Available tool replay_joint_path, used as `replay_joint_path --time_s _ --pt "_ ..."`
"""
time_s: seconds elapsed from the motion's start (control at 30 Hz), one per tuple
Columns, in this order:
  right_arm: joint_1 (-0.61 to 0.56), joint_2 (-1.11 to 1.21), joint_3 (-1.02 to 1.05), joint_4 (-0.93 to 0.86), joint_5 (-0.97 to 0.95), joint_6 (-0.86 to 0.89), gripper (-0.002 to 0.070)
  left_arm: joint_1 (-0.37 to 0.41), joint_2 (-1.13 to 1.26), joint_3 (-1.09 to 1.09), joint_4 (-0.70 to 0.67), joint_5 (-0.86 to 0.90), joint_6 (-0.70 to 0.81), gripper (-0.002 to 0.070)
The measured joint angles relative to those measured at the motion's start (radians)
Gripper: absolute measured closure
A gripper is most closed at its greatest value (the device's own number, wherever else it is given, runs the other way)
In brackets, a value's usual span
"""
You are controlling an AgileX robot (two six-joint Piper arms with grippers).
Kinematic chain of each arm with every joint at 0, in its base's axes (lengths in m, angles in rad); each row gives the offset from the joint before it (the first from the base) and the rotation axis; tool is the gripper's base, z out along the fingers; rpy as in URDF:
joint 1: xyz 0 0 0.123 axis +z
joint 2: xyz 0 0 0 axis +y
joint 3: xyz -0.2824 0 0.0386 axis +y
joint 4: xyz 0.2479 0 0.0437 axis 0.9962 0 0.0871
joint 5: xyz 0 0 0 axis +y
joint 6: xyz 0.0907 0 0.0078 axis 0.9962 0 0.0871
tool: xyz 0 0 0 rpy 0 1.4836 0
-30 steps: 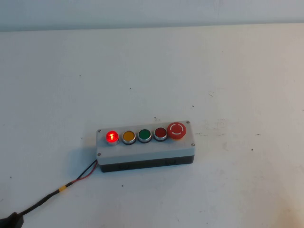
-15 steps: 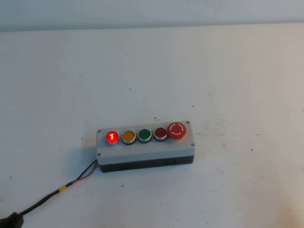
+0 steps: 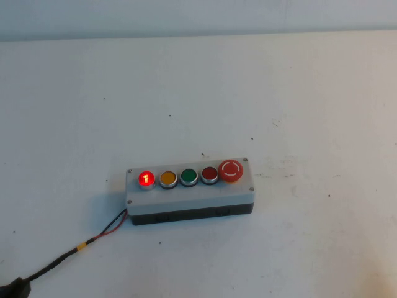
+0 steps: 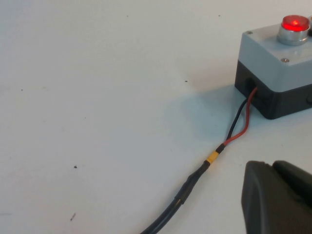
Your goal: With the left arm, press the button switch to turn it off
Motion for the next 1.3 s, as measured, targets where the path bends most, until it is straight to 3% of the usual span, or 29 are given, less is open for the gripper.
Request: replay_joint_path --time_s 0.17,0.47,0.7,0.9,1.13,1.3 --pt "0.0 0.0 0.0 0.0 0.0 0.0 0.0692 0.0 0.0 0.0 -0.048 -0.012 -0.005 0.0678" --pt "0.0 0.0 0.0 0.0 0.0 0.0 0.0692 0.0 0.0 0.0 -0.438 -0.225 -0.123 0.0678" --pt "0.0 0.0 0.0 0.0 0.0 0.0 0.0692 0.0 0.0 0.0 -0.533 -0.329 -0.135 0.0678" --pt "0.0 0.0 0.0 0.0 0.0 0.0 0.0692 0.0 0.235 -0.225 -0.519 -0.034 -0.141 0.0678" --pt "0.0 0.0 0.0 0.0 0.0 0.0 0.0692 0.0 0.697 -0.666 -0.255 0.454 -0.097 0.0678" --pt "0.0 0.0 0.0 0.0 0.0 0.0 0.0692 0.0 0.969 -0.878 -0.199 0.606 -0.008 0.0678"
